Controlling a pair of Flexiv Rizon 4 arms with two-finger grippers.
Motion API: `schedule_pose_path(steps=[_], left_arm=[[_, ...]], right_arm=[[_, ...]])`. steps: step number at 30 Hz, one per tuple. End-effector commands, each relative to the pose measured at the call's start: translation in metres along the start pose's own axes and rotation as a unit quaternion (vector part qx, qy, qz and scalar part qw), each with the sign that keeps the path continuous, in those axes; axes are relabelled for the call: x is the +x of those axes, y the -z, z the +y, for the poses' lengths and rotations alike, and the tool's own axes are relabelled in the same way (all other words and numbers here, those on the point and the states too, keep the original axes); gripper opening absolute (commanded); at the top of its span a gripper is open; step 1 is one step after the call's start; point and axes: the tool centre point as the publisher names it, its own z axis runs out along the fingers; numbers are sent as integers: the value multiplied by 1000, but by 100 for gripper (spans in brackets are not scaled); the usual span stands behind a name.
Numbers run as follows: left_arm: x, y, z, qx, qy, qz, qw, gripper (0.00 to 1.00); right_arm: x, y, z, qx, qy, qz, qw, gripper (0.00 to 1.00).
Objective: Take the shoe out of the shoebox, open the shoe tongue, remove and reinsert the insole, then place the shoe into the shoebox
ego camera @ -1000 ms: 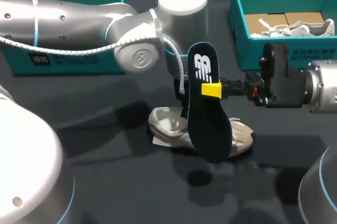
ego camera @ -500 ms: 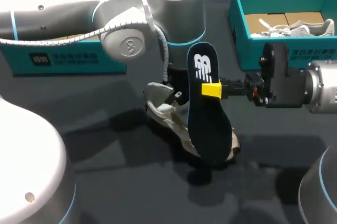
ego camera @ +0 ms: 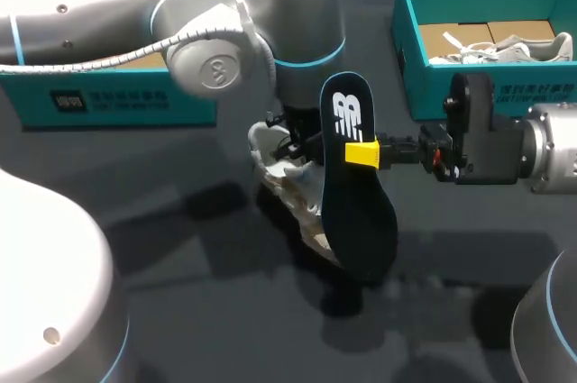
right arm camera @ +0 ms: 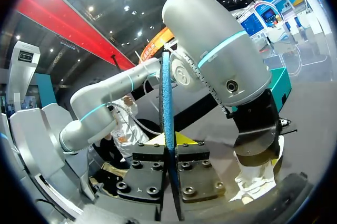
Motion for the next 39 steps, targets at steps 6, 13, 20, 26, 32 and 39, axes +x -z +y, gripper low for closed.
schedule_pose_path(steps=[6,13,20,26,32,39], left_arm=[[1,-6,10,33,-178,0,984,0],[5,-20,-1,32,-248,8,968,0],[5,-34,-11,27,-287,16,957,0],[0,-44,-15,35,-286,22,957,0],[-3,-54,-19,37,-290,34,956,0],[-9,-65,-23,35,-300,45,952,0]], right_arm=[[1,-2,-2,-1,0,-2,1000,0],[1,-2,-2,-1,0,-2,1000,0],[1,-2,-2,-1,0,-2,1000,0],[1,-2,-2,-1,0,-2,1000,0],[1,-2,-2,-1,0,-2,1000,0],[1,-2,-2,-1,0,-2,1000,0]])
